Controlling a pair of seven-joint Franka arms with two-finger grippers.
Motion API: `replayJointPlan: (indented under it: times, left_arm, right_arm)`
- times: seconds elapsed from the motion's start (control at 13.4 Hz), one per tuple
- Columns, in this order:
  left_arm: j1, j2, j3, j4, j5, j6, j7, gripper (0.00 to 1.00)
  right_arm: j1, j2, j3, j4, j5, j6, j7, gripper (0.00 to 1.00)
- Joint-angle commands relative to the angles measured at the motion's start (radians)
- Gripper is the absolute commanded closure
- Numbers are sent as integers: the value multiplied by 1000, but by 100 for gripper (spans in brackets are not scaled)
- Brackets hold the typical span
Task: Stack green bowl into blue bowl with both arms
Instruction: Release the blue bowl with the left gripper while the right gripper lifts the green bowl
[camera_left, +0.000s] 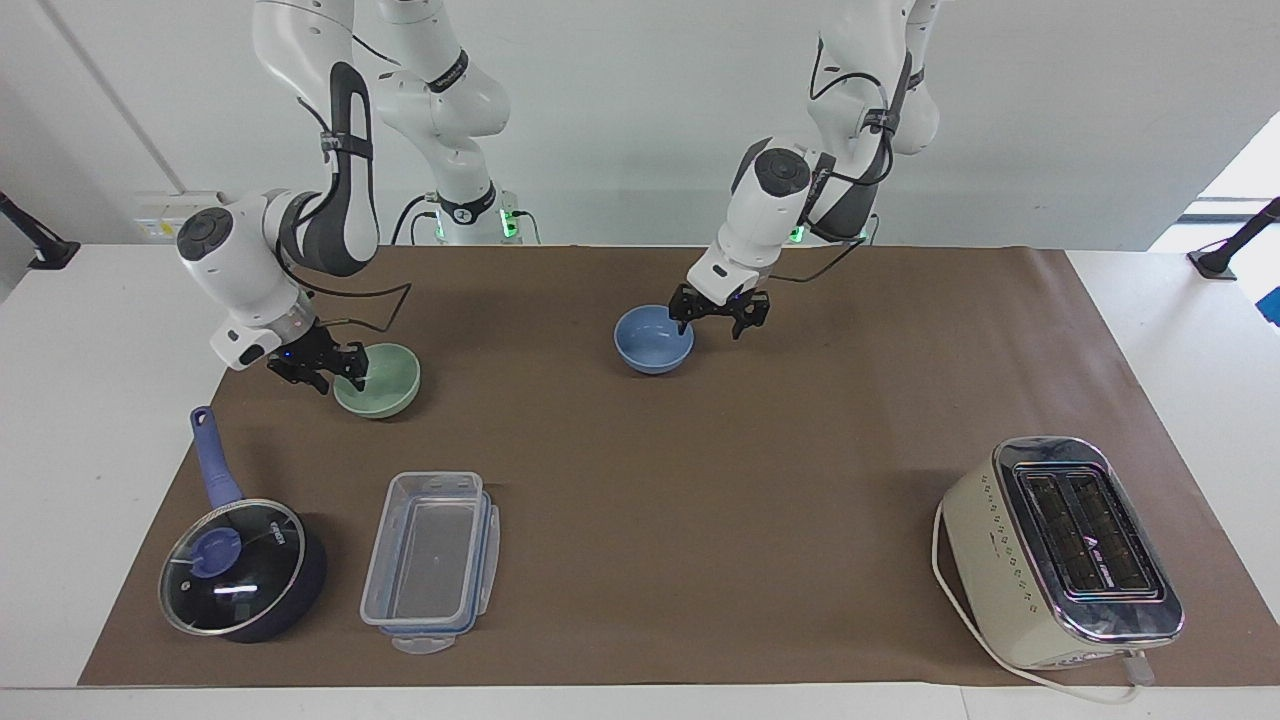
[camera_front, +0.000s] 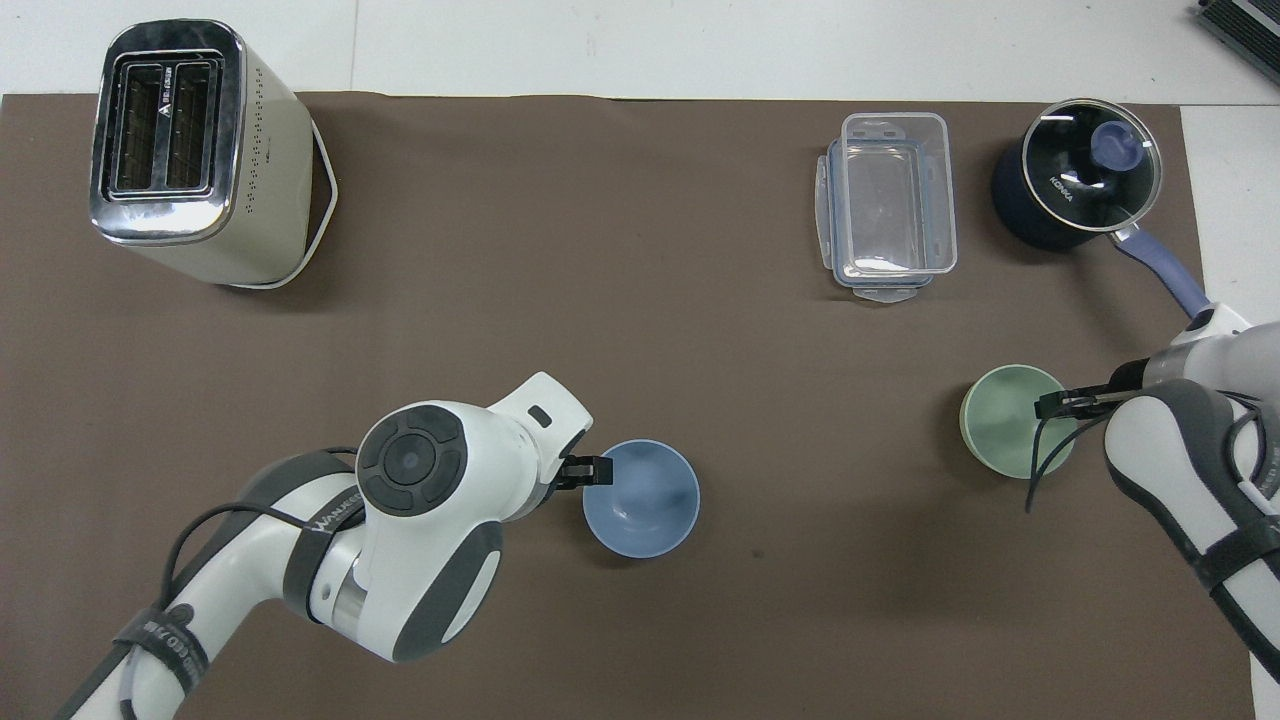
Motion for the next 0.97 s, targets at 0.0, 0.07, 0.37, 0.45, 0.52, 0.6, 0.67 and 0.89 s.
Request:
replayJointPlan:
  times: [0.0,0.07,0.37,0.45,0.52,0.6,0.67,0.89]
  left_arm:
    - [104,-99,-4,-7,76,-106,79,0]
    - [157,-116,-4,-4,76,-112,153,0]
    - [342,-109,-4,155,125,-228,424,0]
    - [388,-100,-4,210,127,-261,466,0]
    - [421,-95,-6,264,127,-293,506,0]
    - [458,-72,-4,325,128,-336,553,0]
    - [480,-64,-4,371,146,-376,586,0]
    - [528,-49,-4,498,174,-469,618,0]
  right_arm:
    - [-12,9,7,13,26,6,-31,100]
    - [-11,9,7,13,25,6,-36,100]
    - [3,3,9,68,23,-38,-42,100]
    - [8,-4,15,110,23,-101,-37,100]
    - [26,-15,19,157,23,-167,-39,100]
    - [47,-20,21,218,25,-256,-37,100]
    - [70,-20,22,264,26,-328,-34,100]
    - [159,-26,25,337,29,-376,-10,100]
